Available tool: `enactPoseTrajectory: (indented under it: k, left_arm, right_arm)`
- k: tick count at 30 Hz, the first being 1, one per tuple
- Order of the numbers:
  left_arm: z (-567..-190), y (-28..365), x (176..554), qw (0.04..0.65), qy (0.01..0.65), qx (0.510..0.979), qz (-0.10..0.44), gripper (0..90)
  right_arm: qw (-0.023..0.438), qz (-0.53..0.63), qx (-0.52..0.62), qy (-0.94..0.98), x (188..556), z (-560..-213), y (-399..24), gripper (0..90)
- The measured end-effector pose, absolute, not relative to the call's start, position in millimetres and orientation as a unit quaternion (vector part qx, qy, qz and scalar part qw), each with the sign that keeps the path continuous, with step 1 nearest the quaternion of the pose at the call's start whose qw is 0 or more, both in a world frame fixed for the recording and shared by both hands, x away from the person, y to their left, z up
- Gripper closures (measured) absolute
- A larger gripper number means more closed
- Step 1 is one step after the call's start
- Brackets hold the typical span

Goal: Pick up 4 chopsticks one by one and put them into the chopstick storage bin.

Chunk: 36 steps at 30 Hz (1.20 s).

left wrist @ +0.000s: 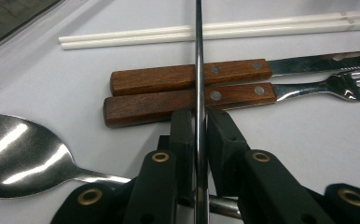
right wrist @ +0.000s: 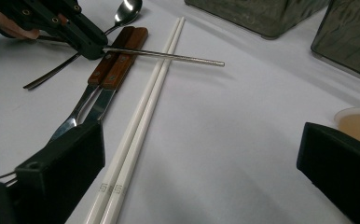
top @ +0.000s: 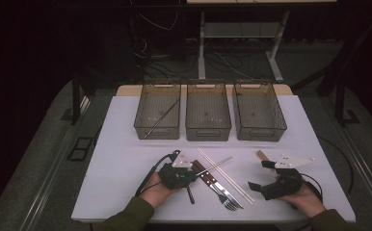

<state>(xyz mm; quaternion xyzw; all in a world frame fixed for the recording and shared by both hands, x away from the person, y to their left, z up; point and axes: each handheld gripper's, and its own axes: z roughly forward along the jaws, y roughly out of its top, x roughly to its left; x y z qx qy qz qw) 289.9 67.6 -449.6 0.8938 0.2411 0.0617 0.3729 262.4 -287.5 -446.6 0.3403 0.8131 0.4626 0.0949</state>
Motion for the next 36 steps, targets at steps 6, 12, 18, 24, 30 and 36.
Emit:
enactPoseTrajectory:
  k: [6, 12, 18, 24, 30, 36]
  left_arm:
    - [-449, 67, 290, 0.373, 0.235, 0.895, 0.066, 84.2]
    - [-449, 67, 290, 0.373, 0.239, 0.894, 0.065, 84.5]
    - [-447, 69, 290, 0.372, 0.236, 0.895, 0.069, 84.5]
    - [-443, 73, 289, 0.383, 0.241, 0.889, 0.069, 84.5]
    - [-438, 78, 289, 0.393, 0.241, 0.885, 0.068, 84.5]
    - [-433, 86, 290, 0.405, 0.246, 0.878, 0.073, 84.5]
  right_arm:
    - [0.095, 0.463, 0.340, 0.813, 262, -447, -288, 1.1]
    - [0.096, 0.463, 0.340, 0.813, 262, -446, -288, 1.1]
    - [0.096, 0.463, 0.340, 0.813, 262, -446, -288, 1.1]
    - [0.096, 0.463, 0.340, 0.813, 262, -446, -288, 1.1]
    - [0.096, 0.463, 0.340, 0.813, 262, -446, -288, 1.1]
    - [0.096, 0.464, 0.339, 0.813, 262, -446, -288, 1.1]
